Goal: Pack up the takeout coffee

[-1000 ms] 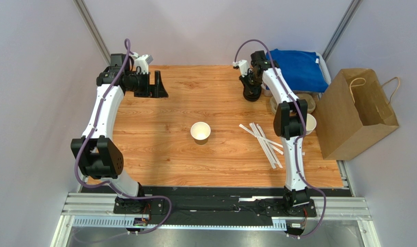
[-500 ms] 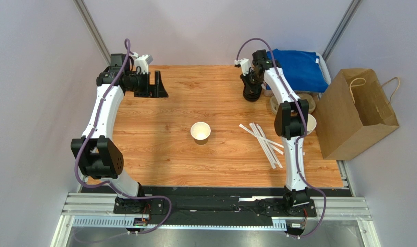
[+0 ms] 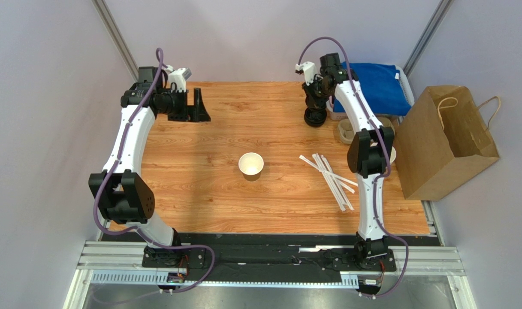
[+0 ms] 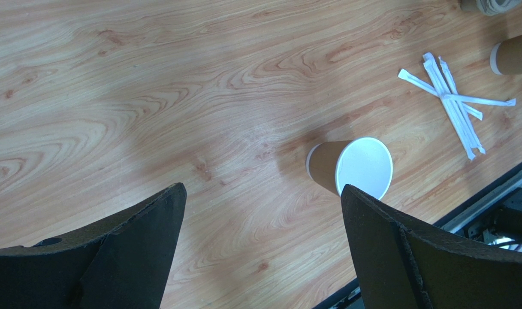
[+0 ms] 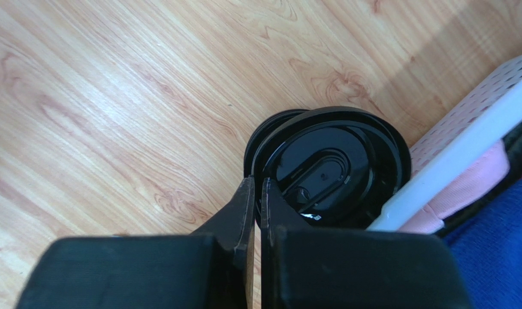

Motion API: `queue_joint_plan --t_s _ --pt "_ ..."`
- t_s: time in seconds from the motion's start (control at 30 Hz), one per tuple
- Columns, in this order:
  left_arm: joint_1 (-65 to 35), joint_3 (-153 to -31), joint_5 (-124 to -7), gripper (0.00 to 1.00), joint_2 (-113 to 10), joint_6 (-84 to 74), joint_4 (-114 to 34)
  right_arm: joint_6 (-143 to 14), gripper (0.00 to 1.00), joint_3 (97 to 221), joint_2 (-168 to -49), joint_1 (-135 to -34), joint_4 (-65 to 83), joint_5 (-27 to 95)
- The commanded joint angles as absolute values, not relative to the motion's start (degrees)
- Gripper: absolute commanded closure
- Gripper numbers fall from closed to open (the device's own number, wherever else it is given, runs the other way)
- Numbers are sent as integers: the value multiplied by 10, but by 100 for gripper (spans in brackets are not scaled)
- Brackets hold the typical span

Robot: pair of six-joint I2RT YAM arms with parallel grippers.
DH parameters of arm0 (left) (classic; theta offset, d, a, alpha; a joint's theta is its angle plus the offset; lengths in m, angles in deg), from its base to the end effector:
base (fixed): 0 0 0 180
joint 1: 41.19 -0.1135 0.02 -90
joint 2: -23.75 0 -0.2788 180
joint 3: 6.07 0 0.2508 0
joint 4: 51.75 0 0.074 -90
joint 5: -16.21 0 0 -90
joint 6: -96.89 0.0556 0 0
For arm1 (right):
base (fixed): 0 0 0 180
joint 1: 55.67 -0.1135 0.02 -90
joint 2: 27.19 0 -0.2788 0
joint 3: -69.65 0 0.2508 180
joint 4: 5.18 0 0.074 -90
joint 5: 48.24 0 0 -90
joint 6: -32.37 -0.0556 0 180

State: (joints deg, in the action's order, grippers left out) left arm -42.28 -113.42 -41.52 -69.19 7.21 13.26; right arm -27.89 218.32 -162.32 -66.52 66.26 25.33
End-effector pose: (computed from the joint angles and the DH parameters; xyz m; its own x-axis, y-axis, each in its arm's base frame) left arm 0.3545 -0.0229 0.3608 -0.7708 -0.0099 -0.6370 0.3271 0.8519 -0.4090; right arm 0.5167 0.1150 0.2610 -0.5596 -0.5917 -0.5803 -0.6977 0.7143 -0.0556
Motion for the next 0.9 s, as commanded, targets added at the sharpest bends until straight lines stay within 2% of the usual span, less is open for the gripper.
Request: queue_joint_plan --t_s 0.0,0.1,0.23,0.37,0.4,0.5,0.73,0.87 --pt "-419 -1166 -405 1 -681 74 123 -287 100 2173 -1517 -680 674 161" --pt "-420 -1139 -360 1 -648 91 78 -296 100 2135 -1459 -695 698 88" --pt "-420 -1059 -337 1 -579 105 -18 -289 100 2060 -1402 -721 683 94" --pt "-420 -1014 -263 1 -537 154 -49 -291 100 2081 -1403 -721 725 33" --pt "-419 -979 -217 1 -507 203 -77 -289 100 2091 -1396 -727 767 -31" --pt "-414 -944 -165 1 -453 328 -84 -261 100 2104 -1386 -752 830 -90" --pt "-266 -882 -199 1 -340 670 -7 -214 100 2087 -1362 -827 966 -184" --pt "-198 -860 -218 4 -322 752 -2 -204 100 2051 -1349 -855 990 -209"
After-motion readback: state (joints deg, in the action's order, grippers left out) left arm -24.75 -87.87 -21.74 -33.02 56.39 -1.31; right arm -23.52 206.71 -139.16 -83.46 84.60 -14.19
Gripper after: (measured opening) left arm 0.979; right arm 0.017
